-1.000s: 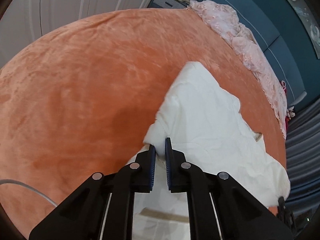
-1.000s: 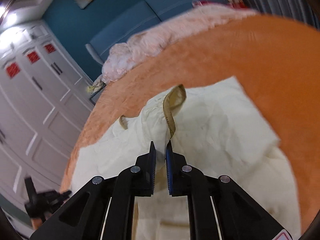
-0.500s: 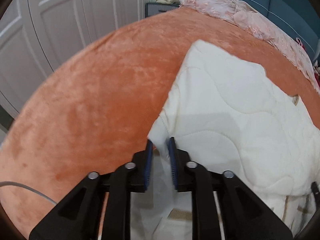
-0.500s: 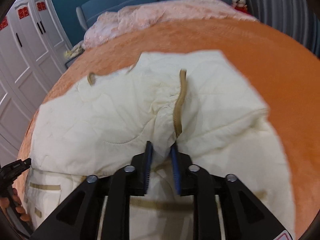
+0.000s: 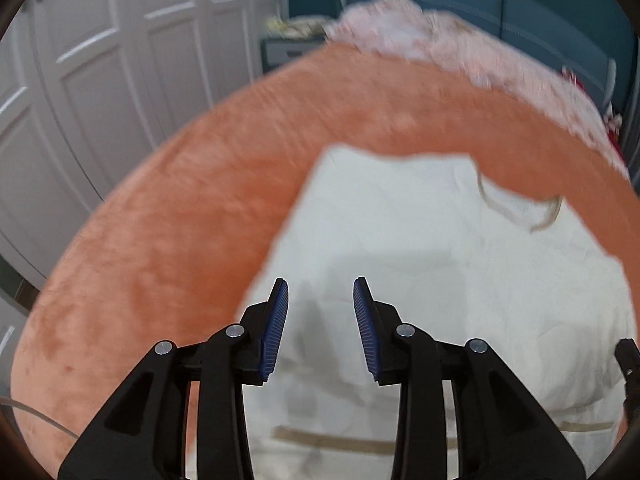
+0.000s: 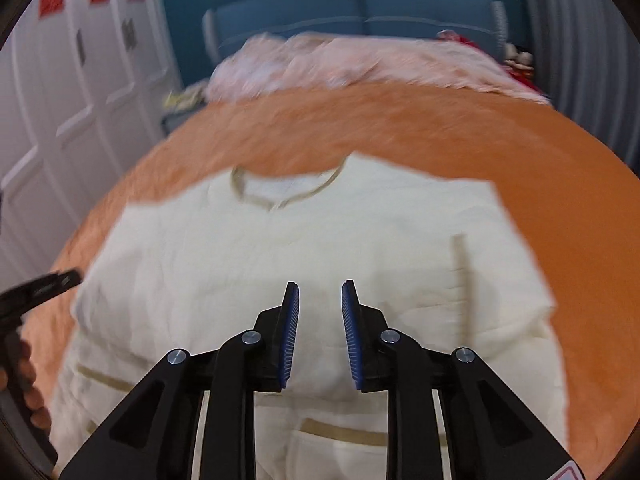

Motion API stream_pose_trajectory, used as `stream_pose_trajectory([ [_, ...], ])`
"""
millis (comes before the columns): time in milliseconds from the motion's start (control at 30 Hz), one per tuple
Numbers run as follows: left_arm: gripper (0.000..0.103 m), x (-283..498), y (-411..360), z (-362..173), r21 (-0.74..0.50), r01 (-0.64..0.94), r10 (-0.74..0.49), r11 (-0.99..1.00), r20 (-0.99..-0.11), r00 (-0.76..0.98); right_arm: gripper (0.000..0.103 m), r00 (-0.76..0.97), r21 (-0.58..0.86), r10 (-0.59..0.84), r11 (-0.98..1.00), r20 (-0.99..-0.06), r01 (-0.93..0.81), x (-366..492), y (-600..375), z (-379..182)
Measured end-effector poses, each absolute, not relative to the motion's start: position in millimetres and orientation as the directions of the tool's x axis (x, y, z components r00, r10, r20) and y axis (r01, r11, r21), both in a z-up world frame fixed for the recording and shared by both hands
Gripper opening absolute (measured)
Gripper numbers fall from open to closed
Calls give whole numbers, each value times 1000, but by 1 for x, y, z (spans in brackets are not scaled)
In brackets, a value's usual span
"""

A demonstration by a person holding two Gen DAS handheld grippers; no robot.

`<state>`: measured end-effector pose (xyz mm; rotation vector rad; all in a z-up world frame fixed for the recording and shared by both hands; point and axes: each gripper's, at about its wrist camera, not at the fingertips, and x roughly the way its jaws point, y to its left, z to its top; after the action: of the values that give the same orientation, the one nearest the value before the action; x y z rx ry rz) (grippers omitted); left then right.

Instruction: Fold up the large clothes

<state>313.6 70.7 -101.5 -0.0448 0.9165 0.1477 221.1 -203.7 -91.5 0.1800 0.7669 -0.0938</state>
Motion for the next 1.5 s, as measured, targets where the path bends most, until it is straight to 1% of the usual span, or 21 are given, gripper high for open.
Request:
stream_pose_trajectory([
  [100, 33, 322, 61, -131, 68, -149, 141, 987, -812, 566, 20, 674, 107, -13, 985, -739, 137, 233, -195, -118],
  [233, 33, 318, 55, -149, 115, -135, 173, 984, -784, 597, 19, 666, 104, -13, 985, -746, 136, 235, -194, -143],
  [467, 33, 314, 45, -163, 181, -140, 229, 973, -735, 638, 19, 676, 104, -13, 986, -736, 132, 235, -193, -151],
  [600, 33, 313, 46, -166, 179, -143, 229, 973, -727, 648, 19, 682, 100, -17, 986, -731, 132, 235, -191, -153],
  [733, 33, 313, 43, -166, 202, -147, 248, 968, -717, 651, 20, 688, 129, 6, 984, -726, 127, 232, -194, -152],
  [800, 34, 311, 47, -162, 169, -147, 224, 975, -723, 654, 20, 691, 157, 27, 979, -723, 126, 228, -199, -147],
  [833, 38, 309, 51, -159, 140, -143, 200, 980, -729, 654, 21, 691, 173, 34, 976, -722, 133, 222, -201, -141],
  [867, 41, 306, 56, -155, 111, -131, 171, 985, -739, 652, 24, 690, 185, 34, 972, -723, 146, 213, -204, -135],
  [900, 49, 300, 62, -149, 96, -110, 145, 989, -751, 644, 27, 693, 196, 35, 968, -720, 155, 203, -205, -128],
  [933, 67, 293, 66, -142, 98, -102, 141, 990, -756, 639, 36, 701, 204, 34, 966, -713, 161, 191, -206, -122],
  [967, 80, 282, 70, -136, 110, -111, 156, 988, -753, 639, 44, 717, 214, 35, 964, -696, 161, 170, -209, -112],
  [1000, 93, 266, 78, -128, 123, -141, 186, 982, -738, 649, 47, 731, 216, 32, 963, -682, 160, 150, -212, -104],
  [1033, 93, 251, 86, -121, 115, -153, 188, 981, -725, 662, 52, 738, 214, 25, 963, -674, 162, 136, -215, -99],
  [1067, 93, 234, 98, -115, 86, -150, 165, 985, -730, 663, 55, 744, 203, 8, 964, -668, 172, 114, -220, -92],
  [1133, 93, 214, 121, -114, 47, -163, 140, 986, -768, 625, 58, 743, 170, -35, 965, -669, 200, 75, -233, -84],
  [1267, 93, 183, 168, -116, -52, -255, 106, 965, -816, 568, 60, 715, 146, -97, 952, -693, 271, 32, -259, -81],
  [1300, 93, 179, 173, -118, -61, -266, 103, 962, -821, 561, 60, 707, 138, -110, 949, -699, 285, 26, -264, -81],
  [1400, 93, 173, 182, -125, -56, -277, 103, 959, -845, 525, 62, 686, 97, -155, 944, -711, 314, 17, -275, -86],
  [1500, 93, 178, 183, -140, -93, -252, 36, 963, -886, 462, 62, 670, 141, -146, 924, -728, 355, 18, -291, -96],
])
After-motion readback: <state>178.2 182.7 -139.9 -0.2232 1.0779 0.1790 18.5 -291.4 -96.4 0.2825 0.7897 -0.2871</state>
